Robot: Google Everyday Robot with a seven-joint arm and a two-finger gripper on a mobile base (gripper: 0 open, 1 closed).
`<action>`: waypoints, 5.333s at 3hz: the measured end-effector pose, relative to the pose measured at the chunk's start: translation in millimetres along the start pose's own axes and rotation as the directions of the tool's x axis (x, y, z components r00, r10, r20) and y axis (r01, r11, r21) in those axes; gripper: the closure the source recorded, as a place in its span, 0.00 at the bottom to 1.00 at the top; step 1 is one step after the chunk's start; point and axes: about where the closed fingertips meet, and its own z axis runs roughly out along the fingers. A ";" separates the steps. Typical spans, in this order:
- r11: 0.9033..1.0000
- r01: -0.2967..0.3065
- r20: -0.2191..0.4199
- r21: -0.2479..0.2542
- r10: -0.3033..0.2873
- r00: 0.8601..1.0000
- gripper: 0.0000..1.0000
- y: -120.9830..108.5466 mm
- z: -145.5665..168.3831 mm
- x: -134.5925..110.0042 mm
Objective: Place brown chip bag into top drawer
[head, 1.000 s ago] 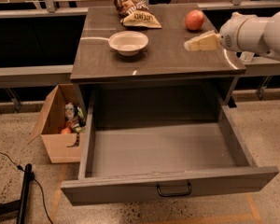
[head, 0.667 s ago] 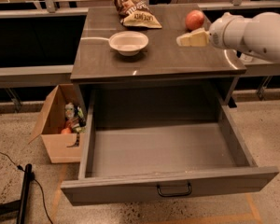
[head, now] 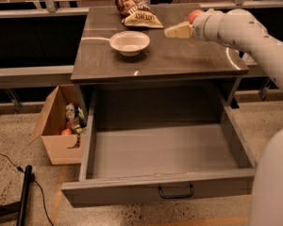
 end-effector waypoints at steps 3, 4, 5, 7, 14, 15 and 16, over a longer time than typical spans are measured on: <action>0.999 0.048 0.029 0.011 -0.048 0.998 0.00 24.7 90.7 -16.8; 0.997 0.073 0.037 0.023 -0.074 0.997 0.00 33.4 110.1 -21.2; 0.996 0.087 0.036 0.037 -0.089 0.995 0.00 37.9 128.7 -22.8; 0.994 0.104 0.028 0.040 -0.105 0.994 0.00 48.8 159.9 -25.6; 0.995 0.064 0.083 -0.072 -0.058 0.995 0.00 117.8 228.0 -38.9; 0.994 0.059 0.081 -0.090 -0.051 0.995 0.18 127.0 231.9 -38.3; 0.992 0.058 0.087 -0.112 -0.049 0.995 0.41 135.5 233.9 -39.4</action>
Offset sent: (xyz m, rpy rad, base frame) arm 0.0866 0.0575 -0.0066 -0.0137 -0.0462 0.0110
